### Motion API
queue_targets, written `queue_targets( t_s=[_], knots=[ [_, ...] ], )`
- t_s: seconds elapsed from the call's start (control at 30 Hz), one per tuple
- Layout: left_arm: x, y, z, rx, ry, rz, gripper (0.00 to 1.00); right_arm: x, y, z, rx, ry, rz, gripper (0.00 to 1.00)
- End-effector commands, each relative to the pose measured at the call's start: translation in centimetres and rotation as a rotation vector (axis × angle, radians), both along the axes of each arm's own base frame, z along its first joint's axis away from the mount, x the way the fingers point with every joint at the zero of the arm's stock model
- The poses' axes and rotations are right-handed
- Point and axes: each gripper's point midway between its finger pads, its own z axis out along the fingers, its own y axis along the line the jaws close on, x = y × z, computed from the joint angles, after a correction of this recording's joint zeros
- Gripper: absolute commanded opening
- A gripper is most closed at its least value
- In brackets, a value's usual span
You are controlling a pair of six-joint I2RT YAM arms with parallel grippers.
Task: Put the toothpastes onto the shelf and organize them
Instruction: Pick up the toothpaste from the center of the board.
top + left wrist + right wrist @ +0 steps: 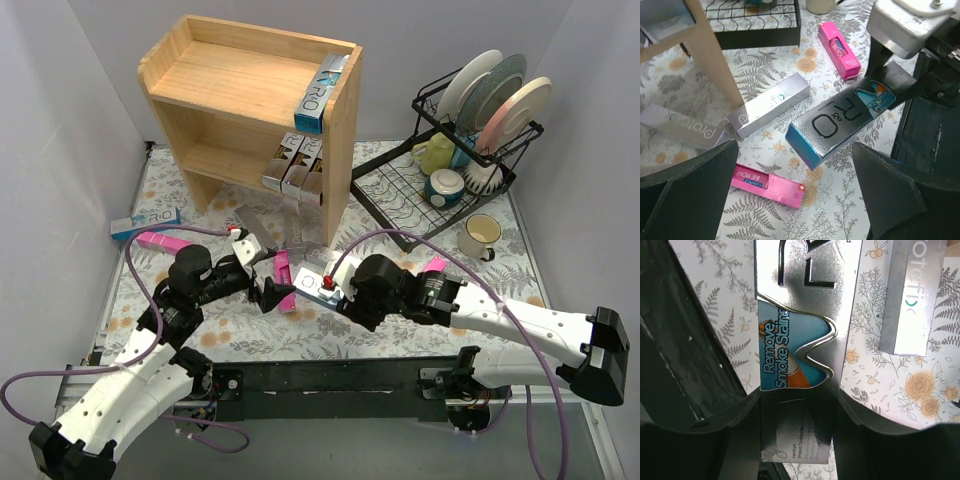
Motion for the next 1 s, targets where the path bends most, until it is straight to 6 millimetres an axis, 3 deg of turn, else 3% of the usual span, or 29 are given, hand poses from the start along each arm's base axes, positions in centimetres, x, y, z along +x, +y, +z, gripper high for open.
queue_targets(
  t_s=[0.0,0.2,0.33,0.53,0.83,0.97],
  knots=[
    [-2.3,-0.3,2.5,0.057,-0.143,-0.167,0.98,-0.9,-0.2,3.1,0.024,-0.039,0.142,0.43],
    [-4.9,-0.9,3.5,0.091,-0.152,-0.34,0.98,-2.0,-0.2,5.3,0.076,-0.037,0.205,0.43],
    [-6.0,-1.5,2.8,0.094,-0.078,-0.421,0.98,-2.6,0.1,7.1,0.129,-0.048,0.251,0.43],
    [-5.9,-2.5,2.5,0.104,-0.04,-0.474,0.98,-3.3,0.5,9.1,0.186,-0.055,0.302,0.43],
    [-6.3,-3.8,3.4,0.093,-0.048,-0.548,0.98,-3.4,0.9,9.6,0.203,-0.062,0.318,0.42],
    [-6.9,-4.0,3.7,0.076,-0.043,-0.587,0.92,-3.4,1.2,9.8,0.219,-0.065,0.325,0.42]
  ],
)
